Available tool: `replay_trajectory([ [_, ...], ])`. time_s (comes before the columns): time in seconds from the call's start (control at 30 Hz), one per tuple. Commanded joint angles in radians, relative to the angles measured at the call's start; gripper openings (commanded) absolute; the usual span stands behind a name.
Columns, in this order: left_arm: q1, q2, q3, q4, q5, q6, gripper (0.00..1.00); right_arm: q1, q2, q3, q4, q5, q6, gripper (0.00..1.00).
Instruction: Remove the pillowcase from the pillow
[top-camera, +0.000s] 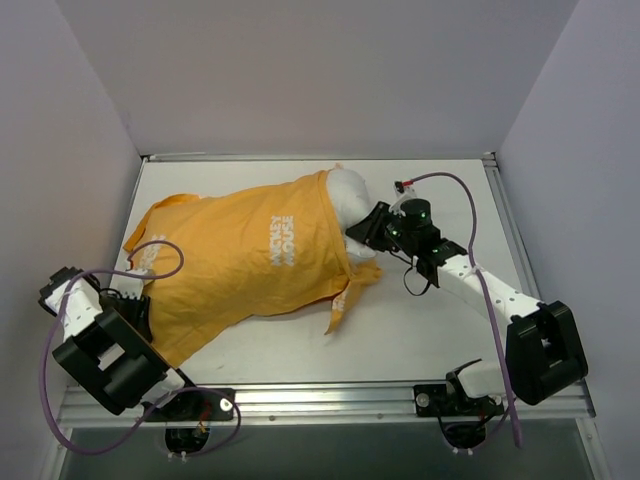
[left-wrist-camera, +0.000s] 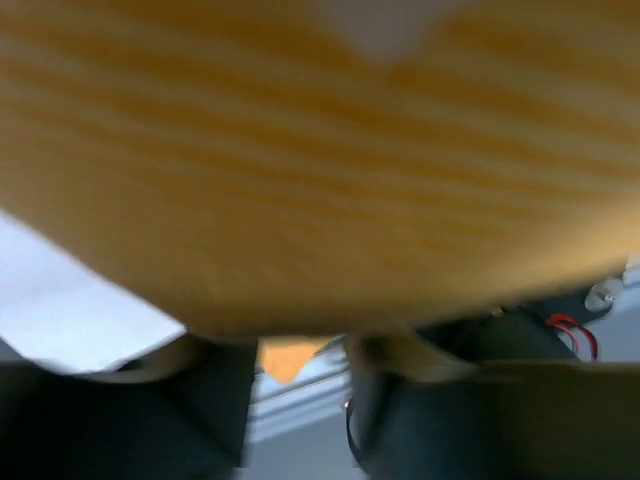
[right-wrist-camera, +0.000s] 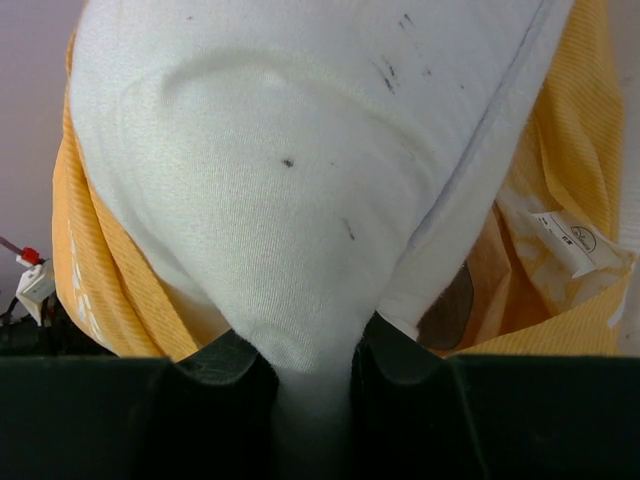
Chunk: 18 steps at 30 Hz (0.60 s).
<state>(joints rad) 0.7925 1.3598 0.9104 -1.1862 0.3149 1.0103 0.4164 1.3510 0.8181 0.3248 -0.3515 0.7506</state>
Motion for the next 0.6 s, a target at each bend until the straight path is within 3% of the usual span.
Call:
replay_trajectory([
  [0.0, -0.001, 0.01, -0.067, 0.189, 0.009, -0.019, 0.38, -0.034, -0.039, 0.019, 0.094, -0.043, 0.003, 0.0],
  [0.1, 0.004, 0.039, -0.123, 0.291, -0.023, -0.047, 0.02, -0.057, -0.033, 0.029, 0.1, -0.063, 0.006, 0.0],
  [0.27, 0.082, 0.019, -0.079, 0.405, -0.057, -0.165, 0.02, -0.158, -0.055, 0.035, 0.079, -0.112, 0.001, 0.0],
  [0.37, 0.117, 0.002, 0.011, 0.422, -0.094, -0.188, 0.02, -0.238, -0.087, 0.081, -0.032, -0.135, -0.06, 0.0],
  [0.57, 0.14, 0.05, 0.137, 0.453, -0.163, -0.179, 0.02, -0.504, -0.174, 0.099, -0.124, -0.243, -0.115, 0.0],
])
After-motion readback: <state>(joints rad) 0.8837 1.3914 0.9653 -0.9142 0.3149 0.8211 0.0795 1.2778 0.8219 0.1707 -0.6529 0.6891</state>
